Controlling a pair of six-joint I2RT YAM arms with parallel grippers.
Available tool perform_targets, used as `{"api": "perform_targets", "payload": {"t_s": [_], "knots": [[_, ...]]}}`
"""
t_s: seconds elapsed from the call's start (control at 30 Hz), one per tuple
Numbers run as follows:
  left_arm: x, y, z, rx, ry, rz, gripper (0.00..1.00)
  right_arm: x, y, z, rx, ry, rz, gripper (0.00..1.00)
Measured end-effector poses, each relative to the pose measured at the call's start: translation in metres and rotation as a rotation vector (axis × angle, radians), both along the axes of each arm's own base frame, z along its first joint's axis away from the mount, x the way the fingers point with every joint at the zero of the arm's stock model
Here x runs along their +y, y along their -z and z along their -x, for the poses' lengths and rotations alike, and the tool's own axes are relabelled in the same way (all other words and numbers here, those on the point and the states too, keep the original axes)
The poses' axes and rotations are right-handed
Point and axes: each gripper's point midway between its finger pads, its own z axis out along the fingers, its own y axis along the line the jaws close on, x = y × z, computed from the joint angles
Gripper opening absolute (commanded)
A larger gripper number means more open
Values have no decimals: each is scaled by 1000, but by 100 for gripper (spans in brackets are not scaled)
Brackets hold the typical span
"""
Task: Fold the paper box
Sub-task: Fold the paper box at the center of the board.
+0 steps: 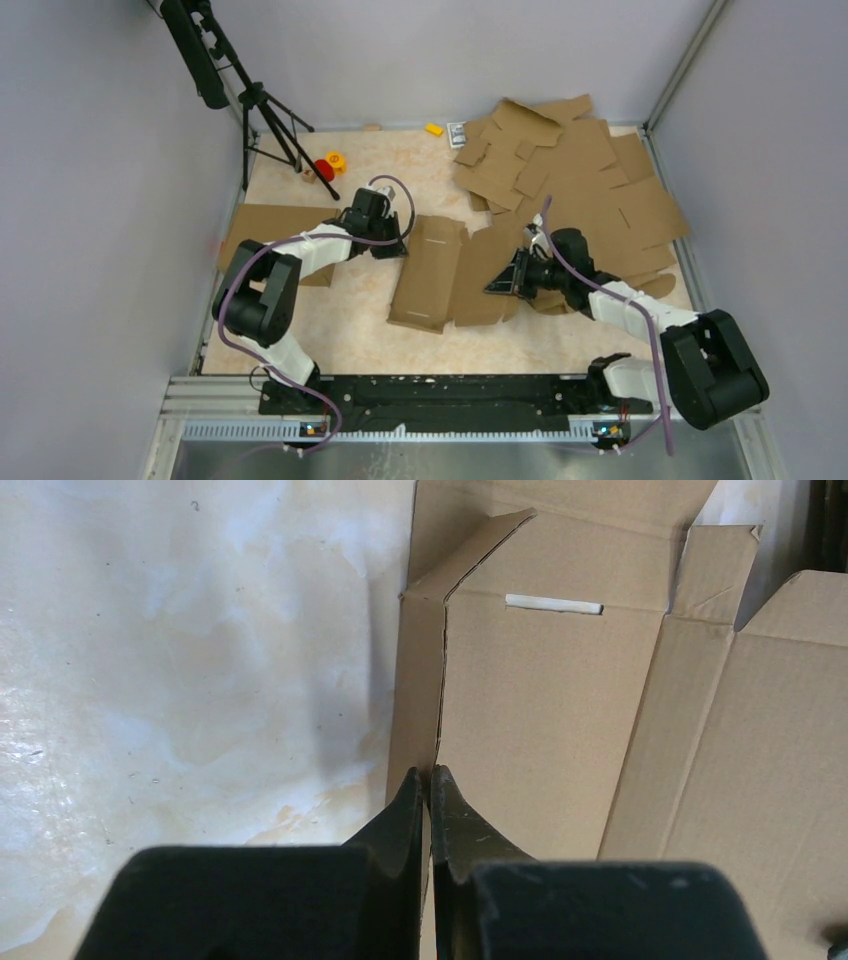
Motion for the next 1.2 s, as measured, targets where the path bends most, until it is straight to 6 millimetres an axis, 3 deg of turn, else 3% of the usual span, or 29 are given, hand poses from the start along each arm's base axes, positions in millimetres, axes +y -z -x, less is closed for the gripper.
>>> {"api": "perform_targets", "payload": {"t_s": [0.47,1.2], "knots": [[9,1,-9,-41,-26,-56,0,19,-1,-9,7,3,-111,6],[8,2,-12,-39,-25,-55,0,44,-16,-15,-52,-55,-181,4]]}}
